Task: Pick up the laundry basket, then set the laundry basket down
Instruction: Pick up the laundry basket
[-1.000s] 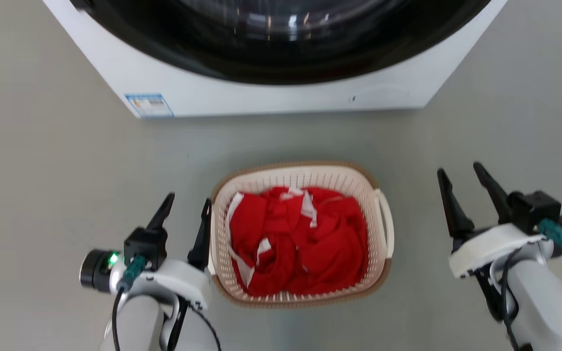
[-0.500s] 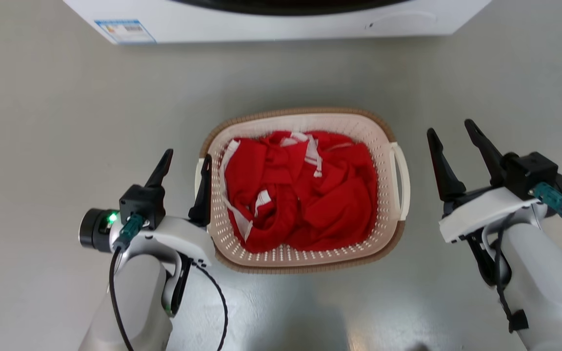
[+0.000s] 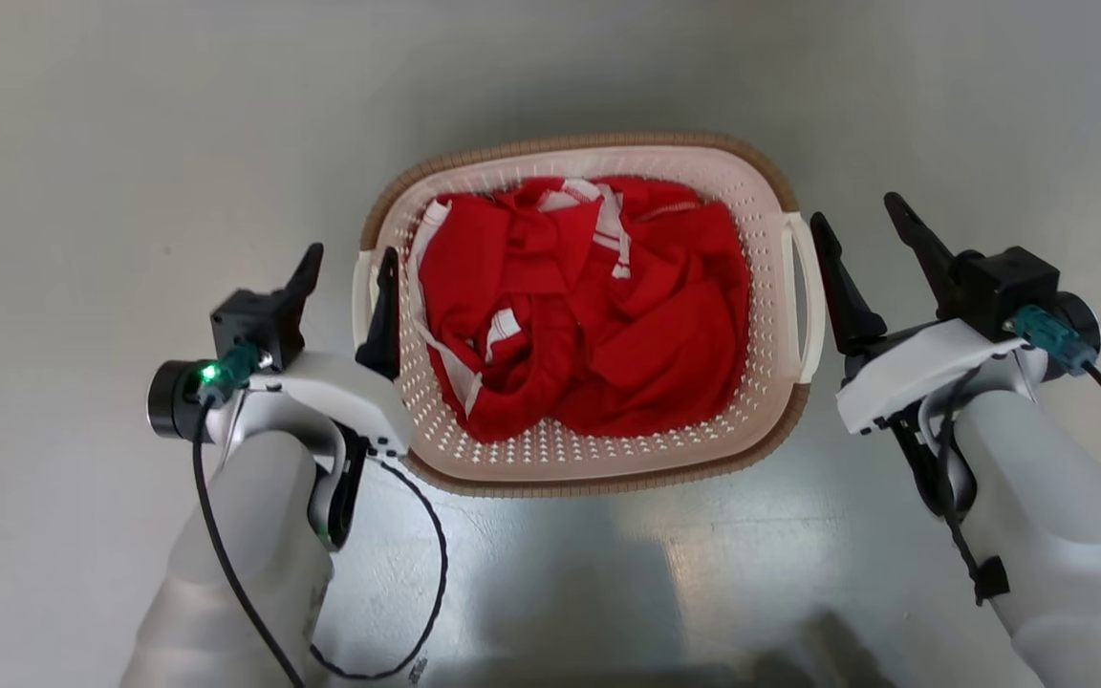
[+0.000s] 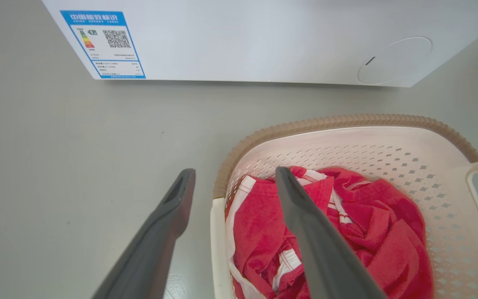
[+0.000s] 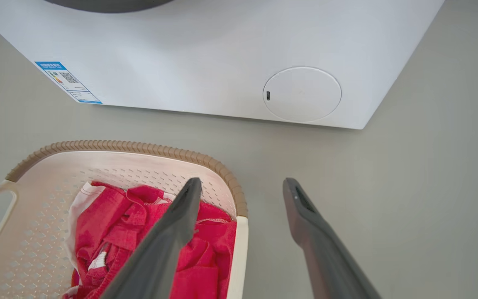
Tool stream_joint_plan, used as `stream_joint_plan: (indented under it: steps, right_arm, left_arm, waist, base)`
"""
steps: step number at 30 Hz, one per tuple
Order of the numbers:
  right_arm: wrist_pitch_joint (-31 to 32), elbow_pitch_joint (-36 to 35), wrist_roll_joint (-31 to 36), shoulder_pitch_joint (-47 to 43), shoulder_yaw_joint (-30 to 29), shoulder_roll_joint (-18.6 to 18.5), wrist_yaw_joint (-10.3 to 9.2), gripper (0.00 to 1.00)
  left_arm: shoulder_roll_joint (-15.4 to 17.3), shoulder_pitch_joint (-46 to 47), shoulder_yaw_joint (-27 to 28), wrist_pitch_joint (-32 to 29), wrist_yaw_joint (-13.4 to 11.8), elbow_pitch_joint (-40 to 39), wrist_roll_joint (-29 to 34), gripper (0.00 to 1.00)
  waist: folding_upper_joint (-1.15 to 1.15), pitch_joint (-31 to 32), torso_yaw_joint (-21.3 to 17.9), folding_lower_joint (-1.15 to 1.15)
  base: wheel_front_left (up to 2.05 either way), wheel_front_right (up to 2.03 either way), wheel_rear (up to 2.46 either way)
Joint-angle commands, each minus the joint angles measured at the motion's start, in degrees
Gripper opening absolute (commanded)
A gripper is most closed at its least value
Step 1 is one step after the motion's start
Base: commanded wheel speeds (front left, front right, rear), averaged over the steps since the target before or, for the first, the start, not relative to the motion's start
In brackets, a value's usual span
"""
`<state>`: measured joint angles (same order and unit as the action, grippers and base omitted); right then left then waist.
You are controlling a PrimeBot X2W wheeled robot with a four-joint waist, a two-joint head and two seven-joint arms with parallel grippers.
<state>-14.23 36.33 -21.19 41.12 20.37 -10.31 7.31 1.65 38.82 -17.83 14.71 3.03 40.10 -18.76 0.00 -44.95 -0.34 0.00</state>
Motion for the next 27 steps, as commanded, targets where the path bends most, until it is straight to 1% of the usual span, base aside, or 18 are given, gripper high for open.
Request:
stream_joint_plan:
  steps: [1,7,11,20,27]
  right_arm:
    - [-0.77,0.05,-0.68,-1.0,1.24,0.69,0.18,1.0]
    - [-0.77,5.76,-1.35,1.27,2.68,2.17,0.18,1.0]
    - [-0.77,10.87,-2.42,2.99,4.52,3.54,0.18,1.0]
    - [-0.77,21.54,-5.31,8.18,7.27,6.12,0.18,1.0]
    - [-0.77,25.86,-7.28,11.37,9.02,7.12,0.18,1.0]
  left_arm:
    - [1.23,0.26,1.06,0.29,-0.12,0.24,-0.68,1.0]
    - [1.23,3.39,-1.44,0.29,0.23,8.47,-3.6,1.0]
    - [1.23,5.69,-3.81,0.29,0.09,13.48,-6.39,1.0]
    - [1.23,8.93,-9.18,0.29,0.23,19.57,-11.69,1.0]
    - [1.23,10.94,-13.93,0.19,-0.51,21.77,-16.61,1.0]
  waist:
    - [0.0,-0.99,-0.26,0.0]
    - [0.0,-2.46,-0.55,0.0]
    - [0.0,-2.99,-0.69,0.0]
    - [0.0,-4.36,-0.69,0.0]
    - [0.0,-5.89,-0.71,0.0]
  base:
    - [0.0,0.0,0.0]
    - [0.0,0.0,0.0]
    - [0.0,0.0,0.0]
    - [0.0,0.0,0.0]
    - [0.0,0.0,0.0]
